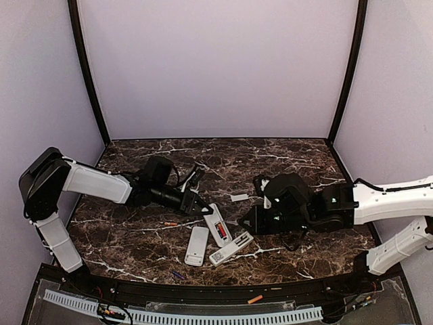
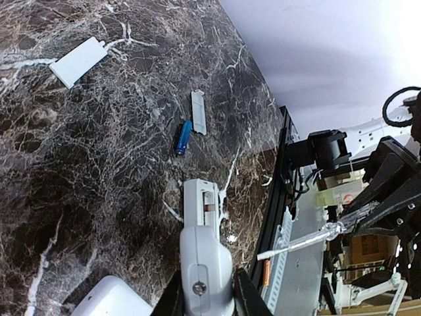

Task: Unload the batteries from the remote control
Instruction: Remove the battery from the remote control without the battery cover.

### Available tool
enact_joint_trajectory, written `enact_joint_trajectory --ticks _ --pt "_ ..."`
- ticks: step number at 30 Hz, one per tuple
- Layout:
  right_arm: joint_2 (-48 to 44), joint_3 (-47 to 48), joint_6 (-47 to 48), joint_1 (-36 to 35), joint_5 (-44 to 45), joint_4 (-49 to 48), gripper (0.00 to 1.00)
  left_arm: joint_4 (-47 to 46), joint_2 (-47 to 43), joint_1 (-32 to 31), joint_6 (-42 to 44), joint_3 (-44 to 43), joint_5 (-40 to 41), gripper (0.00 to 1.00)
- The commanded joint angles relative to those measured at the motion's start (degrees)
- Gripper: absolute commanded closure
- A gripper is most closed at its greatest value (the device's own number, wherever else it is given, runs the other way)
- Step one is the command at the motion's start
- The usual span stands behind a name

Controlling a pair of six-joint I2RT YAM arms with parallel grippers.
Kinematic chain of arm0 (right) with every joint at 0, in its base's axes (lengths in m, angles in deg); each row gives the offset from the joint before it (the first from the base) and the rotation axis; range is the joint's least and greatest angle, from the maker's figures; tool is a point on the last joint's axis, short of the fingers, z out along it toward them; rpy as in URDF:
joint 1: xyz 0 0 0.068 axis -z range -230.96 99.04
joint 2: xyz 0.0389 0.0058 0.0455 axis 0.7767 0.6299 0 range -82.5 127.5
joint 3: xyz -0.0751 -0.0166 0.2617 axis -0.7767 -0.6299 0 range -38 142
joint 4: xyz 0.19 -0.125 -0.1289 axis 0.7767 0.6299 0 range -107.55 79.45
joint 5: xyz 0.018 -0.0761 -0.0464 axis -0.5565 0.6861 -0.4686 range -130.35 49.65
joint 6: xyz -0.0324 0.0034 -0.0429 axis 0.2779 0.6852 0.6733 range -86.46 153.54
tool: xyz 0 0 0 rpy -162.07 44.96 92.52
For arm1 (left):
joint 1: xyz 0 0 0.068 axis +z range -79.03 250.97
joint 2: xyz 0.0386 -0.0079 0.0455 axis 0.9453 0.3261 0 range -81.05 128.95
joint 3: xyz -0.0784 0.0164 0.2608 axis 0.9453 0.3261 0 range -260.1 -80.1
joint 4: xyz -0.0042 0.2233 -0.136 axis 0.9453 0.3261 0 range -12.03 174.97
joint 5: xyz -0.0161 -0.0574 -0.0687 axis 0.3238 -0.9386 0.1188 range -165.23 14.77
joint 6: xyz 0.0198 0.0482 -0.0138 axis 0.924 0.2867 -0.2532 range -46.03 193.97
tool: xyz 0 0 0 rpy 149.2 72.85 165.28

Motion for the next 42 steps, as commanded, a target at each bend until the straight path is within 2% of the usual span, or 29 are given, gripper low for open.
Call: enact_joint_trajectory --ticks 1,18,26,42 --pt "2.23 -0.72 2.73 -2.87 2.65 -3.68 1.0 9.35 -1.83 -0.87 9.23 -3.35 0.6 1.0" --pt "7.58 -0.05 9.7 -5.52 5.97 -2.95 1.0 10.93 0.32 -0.98 12.69 -5.55 0.77 1.0" --pt "9.32 1.79 10.21 -5.59 7.75 0.9 1.0 11.97 0.57 -0.99 13.64 -6.2 1.12 1.0" --pt "9.28 2.49 23.7 -5.7 5.47 -1.96 1.0 14.29 1.93 -0.99 14.64 -7.86 0.65 1.0"
